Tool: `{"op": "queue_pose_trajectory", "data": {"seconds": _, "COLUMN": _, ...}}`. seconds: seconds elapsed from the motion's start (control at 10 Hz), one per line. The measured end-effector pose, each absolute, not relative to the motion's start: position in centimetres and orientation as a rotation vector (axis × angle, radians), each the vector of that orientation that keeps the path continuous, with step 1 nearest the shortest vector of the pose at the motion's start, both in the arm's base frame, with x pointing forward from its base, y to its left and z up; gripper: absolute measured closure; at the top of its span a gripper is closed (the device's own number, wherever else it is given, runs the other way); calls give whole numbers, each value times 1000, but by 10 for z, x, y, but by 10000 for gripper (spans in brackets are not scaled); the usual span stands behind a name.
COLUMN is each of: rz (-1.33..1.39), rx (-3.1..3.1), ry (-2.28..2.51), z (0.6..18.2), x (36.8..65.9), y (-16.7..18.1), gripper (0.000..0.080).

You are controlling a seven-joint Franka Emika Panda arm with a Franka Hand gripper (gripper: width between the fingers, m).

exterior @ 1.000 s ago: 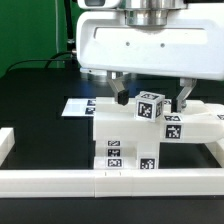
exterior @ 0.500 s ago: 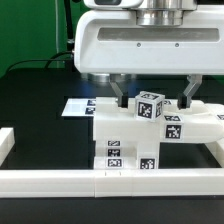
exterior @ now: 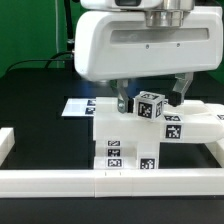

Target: Assemble chair

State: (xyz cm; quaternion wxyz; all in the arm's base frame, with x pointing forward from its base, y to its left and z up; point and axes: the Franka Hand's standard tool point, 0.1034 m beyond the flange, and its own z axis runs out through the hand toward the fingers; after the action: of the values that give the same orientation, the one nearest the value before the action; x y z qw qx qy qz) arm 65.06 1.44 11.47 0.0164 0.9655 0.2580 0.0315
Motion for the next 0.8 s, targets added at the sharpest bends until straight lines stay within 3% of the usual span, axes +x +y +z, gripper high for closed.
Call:
{"op": "queue_pose_trajectory", "data": {"seconds": 0.4, "rz": 95, "rx": 2951, "ry": 953, "z": 115, "x": 651, "y": 14, "gripper": 150}}
{"op": "queue_pose_trajectory", "data": {"seconds": 0.7, "rz": 93, "rx": 2953, "ry": 946, "z": 115, "x": 650, "y": 12, "gripper": 516}}
{"op": "queue_pose_trajectory", "data": {"seconds": 0.8, "rz": 94, "rx": 2966, "ry": 908, "z": 114, "x": 650, "y": 12, "gripper": 516}}
